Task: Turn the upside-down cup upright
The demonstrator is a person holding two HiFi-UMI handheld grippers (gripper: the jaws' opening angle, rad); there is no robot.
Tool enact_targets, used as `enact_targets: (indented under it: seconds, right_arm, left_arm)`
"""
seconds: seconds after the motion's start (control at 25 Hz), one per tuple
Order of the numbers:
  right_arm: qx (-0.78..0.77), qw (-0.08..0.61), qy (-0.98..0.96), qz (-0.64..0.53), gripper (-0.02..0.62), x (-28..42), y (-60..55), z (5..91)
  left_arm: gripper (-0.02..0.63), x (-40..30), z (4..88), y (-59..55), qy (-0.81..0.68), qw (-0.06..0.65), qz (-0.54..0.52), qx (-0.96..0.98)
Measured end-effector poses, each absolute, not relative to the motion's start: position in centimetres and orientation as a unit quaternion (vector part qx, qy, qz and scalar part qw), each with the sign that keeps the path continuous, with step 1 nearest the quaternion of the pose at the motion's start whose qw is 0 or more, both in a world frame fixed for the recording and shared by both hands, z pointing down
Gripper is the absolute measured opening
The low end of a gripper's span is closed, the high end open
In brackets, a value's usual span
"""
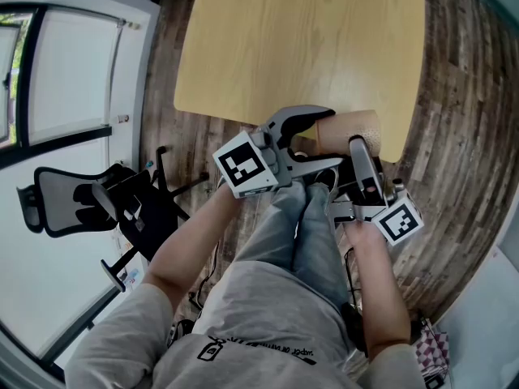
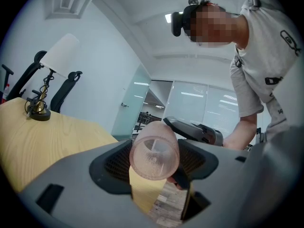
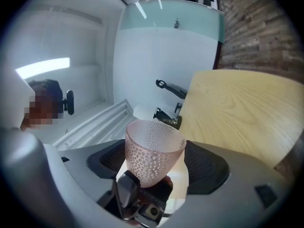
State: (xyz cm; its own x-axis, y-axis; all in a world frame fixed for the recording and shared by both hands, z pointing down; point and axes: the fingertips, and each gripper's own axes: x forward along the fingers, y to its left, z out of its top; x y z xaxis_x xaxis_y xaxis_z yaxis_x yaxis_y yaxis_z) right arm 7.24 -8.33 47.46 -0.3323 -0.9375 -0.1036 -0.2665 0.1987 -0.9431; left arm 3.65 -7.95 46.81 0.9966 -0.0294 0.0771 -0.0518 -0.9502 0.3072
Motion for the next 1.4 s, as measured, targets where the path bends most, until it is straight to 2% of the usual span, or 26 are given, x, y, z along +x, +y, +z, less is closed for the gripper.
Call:
enact_targets:
  seconds: [0.16, 0.52, 0.92, 1.24, 1.4]
  right_arm:
    - [-0.46, 0.334, 0.708, -0.42, 0.362, 7.2, -7.9, 47.1]
    - [-0.45, 0.357, 0.695, -0.433, 0.362, 7.6, -7.7, 46.9]
    - [-0.474, 0.329, 0.705, -0.413, 0.362, 8.6, -7.4, 47.0]
    - [-0.515, 0.253, 0.734, -0.363, 0.362, 8.6, -6.8, 46.8]
    - [-0.535, 0.187, 0.764, -0.309, 0.362, 8.4, -6.6, 46.5]
  left_arm:
    - [0.304, 3.8, 46.7, -7.5, -0.007, 0.151, 0.046, 0.987]
    - [0.302, 3.9, 46.1, -7.5, -0.006, 0.139, 0.047, 0.989]
    - [0.302, 3.5, 46.2, -8.1, -0.011, 0.142, 0.057, 0.988]
    - [0.302, 2.9, 46.7, -8.6, -0.015, 0.128, 0.103, 0.986]
    - [0.302, 2.7, 47.5, -9.1, -0.025, 0.12, 0.139, 0.983]
